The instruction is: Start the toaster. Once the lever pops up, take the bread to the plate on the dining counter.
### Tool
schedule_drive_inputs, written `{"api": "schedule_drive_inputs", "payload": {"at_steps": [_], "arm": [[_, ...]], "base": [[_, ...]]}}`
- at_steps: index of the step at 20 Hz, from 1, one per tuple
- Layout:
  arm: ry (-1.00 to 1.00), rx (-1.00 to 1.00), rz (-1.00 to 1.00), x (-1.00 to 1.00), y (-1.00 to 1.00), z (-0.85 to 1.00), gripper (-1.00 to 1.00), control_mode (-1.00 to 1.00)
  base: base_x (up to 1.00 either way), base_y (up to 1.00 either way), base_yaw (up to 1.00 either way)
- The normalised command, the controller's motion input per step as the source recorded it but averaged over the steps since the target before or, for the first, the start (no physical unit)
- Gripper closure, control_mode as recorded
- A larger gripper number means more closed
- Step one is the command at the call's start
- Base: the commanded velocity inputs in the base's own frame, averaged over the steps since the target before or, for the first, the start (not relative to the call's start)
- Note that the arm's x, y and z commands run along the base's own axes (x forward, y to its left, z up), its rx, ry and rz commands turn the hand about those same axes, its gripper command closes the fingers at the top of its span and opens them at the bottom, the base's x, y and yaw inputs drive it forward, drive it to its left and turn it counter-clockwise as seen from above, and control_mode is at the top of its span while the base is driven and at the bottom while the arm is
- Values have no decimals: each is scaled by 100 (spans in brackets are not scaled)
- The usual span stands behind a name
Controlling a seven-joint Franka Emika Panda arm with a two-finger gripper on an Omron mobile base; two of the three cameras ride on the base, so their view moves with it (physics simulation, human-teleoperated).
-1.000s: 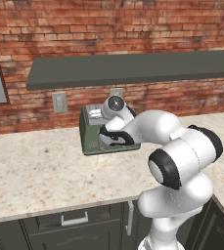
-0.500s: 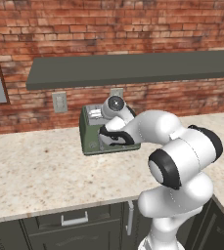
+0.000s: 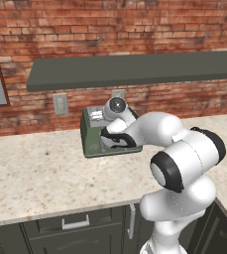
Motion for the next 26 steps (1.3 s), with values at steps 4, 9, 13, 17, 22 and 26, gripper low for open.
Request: {"api": "schedule_drive_inputs", "payload": {"at_steps": [4,9,13,17,22,26], "arm": [[0,0,0,0,0,0,-100,-100],[0,0,0,0,0,0,-100,-100],[0,0,0,0,0,0,-100,-100],[0,0,0,0,0,0,-100,-100],[0,0,0,0,0,0,-100,-100],[0,0,0,0,0,0,-100,-100]], "base": [[0,0,0],[0,0,0],[0,0,0],[0,0,0],[0,0,0],[0,0,0]]}}
